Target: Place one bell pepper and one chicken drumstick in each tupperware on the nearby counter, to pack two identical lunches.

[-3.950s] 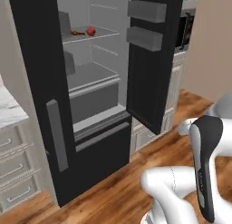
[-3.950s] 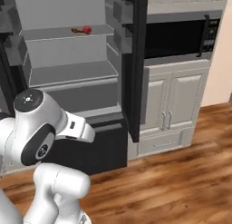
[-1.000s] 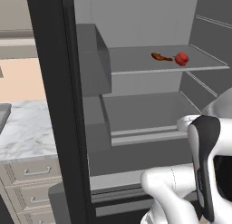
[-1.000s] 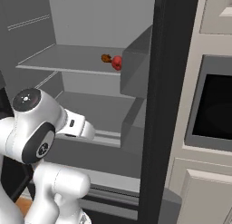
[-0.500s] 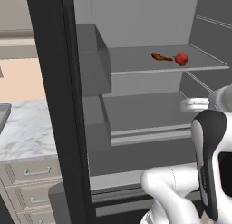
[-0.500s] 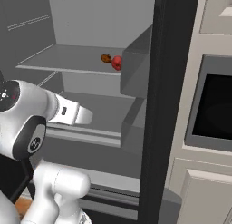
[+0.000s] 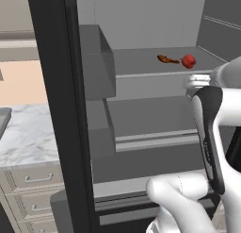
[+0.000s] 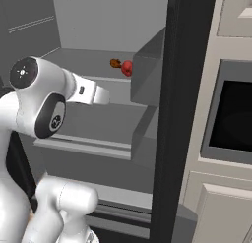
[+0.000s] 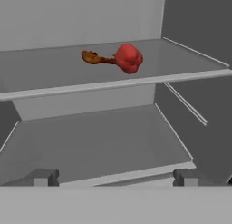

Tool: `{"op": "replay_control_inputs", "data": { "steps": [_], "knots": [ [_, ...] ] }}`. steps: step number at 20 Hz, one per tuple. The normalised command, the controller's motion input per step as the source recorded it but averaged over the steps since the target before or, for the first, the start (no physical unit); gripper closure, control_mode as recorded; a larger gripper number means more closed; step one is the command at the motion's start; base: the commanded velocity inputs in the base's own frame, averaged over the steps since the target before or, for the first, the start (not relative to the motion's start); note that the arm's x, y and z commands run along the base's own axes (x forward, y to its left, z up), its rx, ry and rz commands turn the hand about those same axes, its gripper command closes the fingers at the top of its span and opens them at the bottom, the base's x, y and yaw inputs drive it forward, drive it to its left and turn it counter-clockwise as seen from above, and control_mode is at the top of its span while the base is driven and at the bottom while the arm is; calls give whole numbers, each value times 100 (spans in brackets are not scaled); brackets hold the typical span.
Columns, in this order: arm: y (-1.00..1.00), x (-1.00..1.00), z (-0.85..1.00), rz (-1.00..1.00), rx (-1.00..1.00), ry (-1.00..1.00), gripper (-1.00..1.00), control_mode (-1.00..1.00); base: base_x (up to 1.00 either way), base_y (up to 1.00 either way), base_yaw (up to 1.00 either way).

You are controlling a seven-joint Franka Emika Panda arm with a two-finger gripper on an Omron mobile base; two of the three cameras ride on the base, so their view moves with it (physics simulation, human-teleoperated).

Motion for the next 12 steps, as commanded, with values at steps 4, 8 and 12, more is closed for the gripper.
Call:
{"op": "replay_control_inputs", "data": {
  "steps": [4, 8, 12],
  "knots": [
    [-21, 44, 40, 0, 0, -6, -100, -100, 0, 0, 0],
    [-13, 57, 21, 0, 0, 0, -100, -100, 0, 0, 0],
    [-14, 52, 20, 0, 0, 1, -100, -100, 0, 0, 0]
  ]
}}
